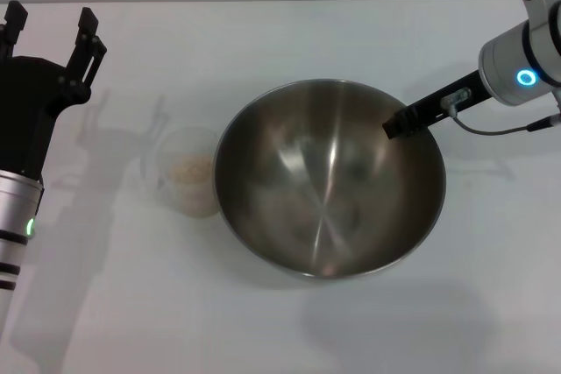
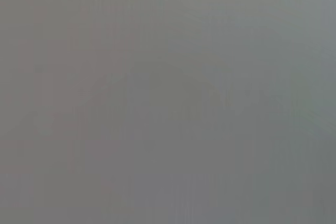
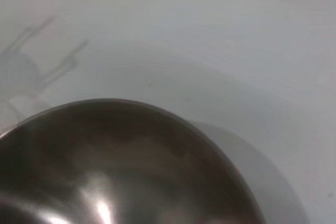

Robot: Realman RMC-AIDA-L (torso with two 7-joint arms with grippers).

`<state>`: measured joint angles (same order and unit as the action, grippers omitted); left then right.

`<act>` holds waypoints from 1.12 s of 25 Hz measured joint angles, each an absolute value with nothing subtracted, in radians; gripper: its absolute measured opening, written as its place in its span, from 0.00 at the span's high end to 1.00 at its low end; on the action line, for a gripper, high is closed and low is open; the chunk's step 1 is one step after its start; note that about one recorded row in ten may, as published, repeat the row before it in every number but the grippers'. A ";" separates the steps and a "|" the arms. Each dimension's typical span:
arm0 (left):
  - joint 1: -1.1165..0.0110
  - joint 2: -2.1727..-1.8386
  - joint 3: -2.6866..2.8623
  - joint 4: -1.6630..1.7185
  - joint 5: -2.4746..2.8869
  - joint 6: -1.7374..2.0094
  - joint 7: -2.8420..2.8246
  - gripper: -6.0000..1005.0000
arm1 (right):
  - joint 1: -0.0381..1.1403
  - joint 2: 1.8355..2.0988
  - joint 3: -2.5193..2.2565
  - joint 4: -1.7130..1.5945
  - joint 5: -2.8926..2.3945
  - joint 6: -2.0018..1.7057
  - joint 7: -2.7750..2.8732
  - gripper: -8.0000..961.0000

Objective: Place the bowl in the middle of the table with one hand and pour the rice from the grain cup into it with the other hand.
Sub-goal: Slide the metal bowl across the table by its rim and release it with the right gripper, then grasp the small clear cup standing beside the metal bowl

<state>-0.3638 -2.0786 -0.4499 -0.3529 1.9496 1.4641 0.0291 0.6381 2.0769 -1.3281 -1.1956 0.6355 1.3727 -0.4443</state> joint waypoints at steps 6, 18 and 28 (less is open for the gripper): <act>-0.359 -2.079 -0.447 -0.358 1.950 1.465 0.029 0.22 | 0.634 2.077 -1.350 -1.216 0.628 1.386 -0.444 0.90; -0.332 -2.079 -0.436 -0.362 1.950 1.496 0.029 0.22 | 0.604 2.077 -1.403 -1.393 0.530 1.365 -0.445 0.50; -0.307 -2.079 -0.436 -0.364 1.950 1.527 0.029 0.22 | 0.493 2.079 -1.590 -1.608 0.480 1.095 -0.486 0.48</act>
<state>-0.3074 -2.0785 -0.4356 -0.3637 1.9496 1.5268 0.0290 0.4935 2.0794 -1.5896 -1.6084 0.4799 1.0954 -0.4861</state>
